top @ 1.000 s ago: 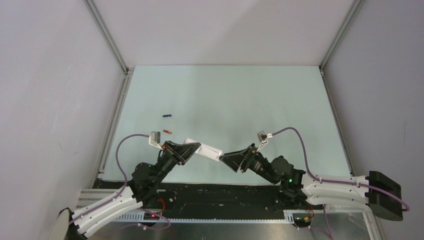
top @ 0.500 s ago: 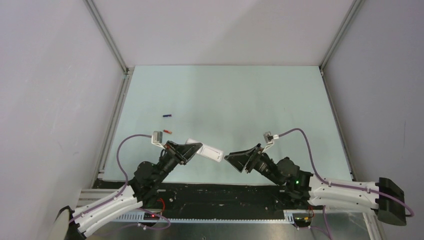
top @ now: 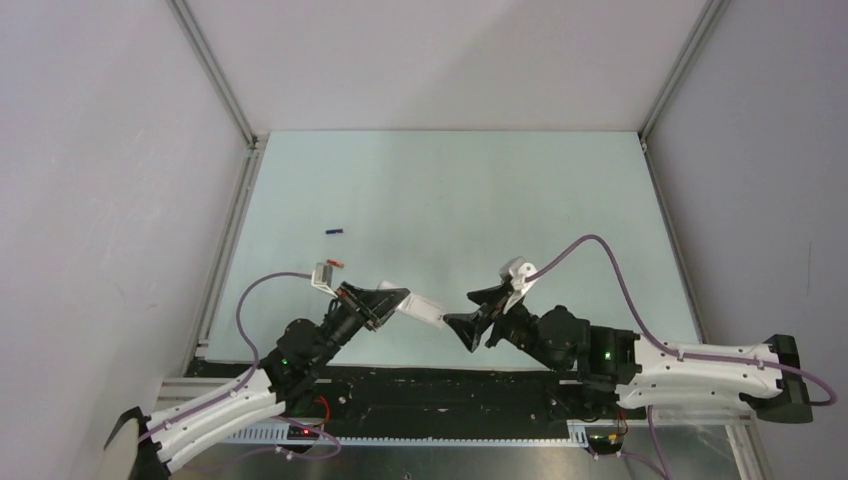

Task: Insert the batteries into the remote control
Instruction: Remove the battery cover from the remote control.

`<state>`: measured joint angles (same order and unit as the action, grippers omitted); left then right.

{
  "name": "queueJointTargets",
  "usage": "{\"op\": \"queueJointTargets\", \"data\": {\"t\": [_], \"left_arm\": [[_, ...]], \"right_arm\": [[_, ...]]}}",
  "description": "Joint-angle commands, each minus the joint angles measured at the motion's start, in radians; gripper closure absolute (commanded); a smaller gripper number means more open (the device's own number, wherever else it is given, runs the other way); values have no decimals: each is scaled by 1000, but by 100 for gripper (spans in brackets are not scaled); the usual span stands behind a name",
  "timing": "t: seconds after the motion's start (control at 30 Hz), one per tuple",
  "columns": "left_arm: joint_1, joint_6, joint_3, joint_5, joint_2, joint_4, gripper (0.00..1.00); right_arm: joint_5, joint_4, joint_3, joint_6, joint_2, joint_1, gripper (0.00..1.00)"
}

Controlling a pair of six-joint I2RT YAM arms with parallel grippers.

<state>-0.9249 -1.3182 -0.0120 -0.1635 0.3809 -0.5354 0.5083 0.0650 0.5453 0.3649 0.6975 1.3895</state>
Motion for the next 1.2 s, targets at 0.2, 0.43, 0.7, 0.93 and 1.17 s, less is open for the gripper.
{"op": "queueJointTargets", "data": {"t": [0.2,0.43,0.7,0.93,1.17], "left_arm": [[-2,-83,60,-19,44,15,100],[-2,-78,51,-12,43,18,100],[-2,-78,50,-12,43,18,100],[-2,-76,55,-19,34,18,100],[-2,-81,60,-22,28,18,100]], "right_arm": [[-85,-296,247,-179,110,13,18],[-159,-405,349,-188,231,-15,16],[-203,-423,398,-188,332,-55,13],[-210,-404,409,-206,370,-57,11],[-156,-409,419,-259,411,-28,12]]}}
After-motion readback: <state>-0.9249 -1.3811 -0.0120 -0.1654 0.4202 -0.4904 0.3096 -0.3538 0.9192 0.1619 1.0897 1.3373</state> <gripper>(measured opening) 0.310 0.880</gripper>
